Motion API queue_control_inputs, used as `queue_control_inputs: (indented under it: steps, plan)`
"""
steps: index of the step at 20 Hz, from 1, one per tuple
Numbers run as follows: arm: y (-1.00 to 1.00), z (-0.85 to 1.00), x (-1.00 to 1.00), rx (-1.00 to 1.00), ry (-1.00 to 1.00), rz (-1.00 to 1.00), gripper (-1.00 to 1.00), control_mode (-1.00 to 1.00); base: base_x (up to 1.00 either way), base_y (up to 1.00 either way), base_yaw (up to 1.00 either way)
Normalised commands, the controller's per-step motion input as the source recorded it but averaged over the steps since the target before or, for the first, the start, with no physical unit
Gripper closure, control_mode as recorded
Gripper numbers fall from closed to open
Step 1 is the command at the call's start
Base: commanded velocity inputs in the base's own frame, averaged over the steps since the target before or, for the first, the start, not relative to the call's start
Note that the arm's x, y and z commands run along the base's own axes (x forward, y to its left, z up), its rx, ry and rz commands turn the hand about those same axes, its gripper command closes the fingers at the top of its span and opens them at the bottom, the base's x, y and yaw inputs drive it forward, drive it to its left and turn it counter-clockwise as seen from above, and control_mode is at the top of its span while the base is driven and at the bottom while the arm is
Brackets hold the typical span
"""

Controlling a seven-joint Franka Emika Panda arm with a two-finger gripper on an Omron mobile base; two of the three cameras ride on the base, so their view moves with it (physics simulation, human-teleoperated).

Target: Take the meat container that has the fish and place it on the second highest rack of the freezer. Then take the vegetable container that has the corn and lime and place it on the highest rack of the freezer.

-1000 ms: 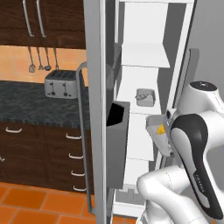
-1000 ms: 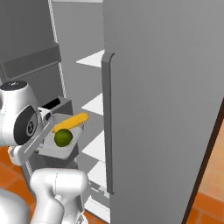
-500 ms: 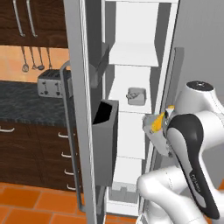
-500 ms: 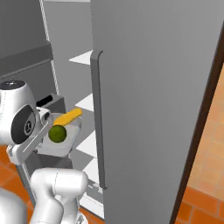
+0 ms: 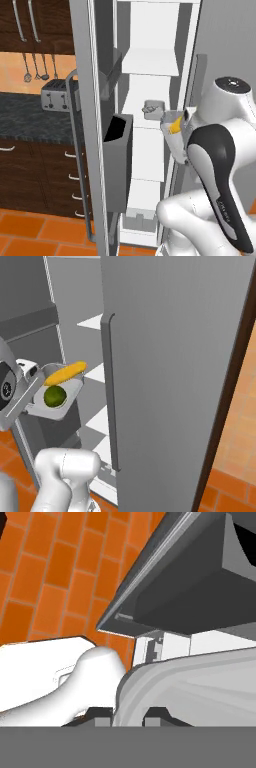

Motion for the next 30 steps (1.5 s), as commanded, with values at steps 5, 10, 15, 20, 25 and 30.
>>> queue_control_inputs:
  steps: [5, 10, 15, 20, 25, 30]
  plan:
    - [0.16, 0.69, 0.83, 0.0, -0.06, -0.04, 1.0, -1.0, 0.0, 0.0, 0.0]
    - [0.01, 0.31, 0.94, -0.01, -0.07, -0.01, 1.0, -1.0, 0.0, 0.0, 0.0]
    - [0.0, 0.0, 0.59, -0.11, -0.15, -0.01, 1.0, -1.0, 0.0, 0.0, 0.0]
    - [0.0, 0.01, 0.38, -0.14, -0.18, 0.0, 1.0, -1.0, 0.0, 0.0, 0.0]
    - [0.0, 0.11, 0.67, -0.07, -0.04, 0.0, 1.0, -1.0, 0.0, 0.0, 0.0]
    - [-0.11, 0.22, 0.66, -0.03, 0.0, 0.0, 1.0, -1.0, 0.0, 0.0, 0.0]
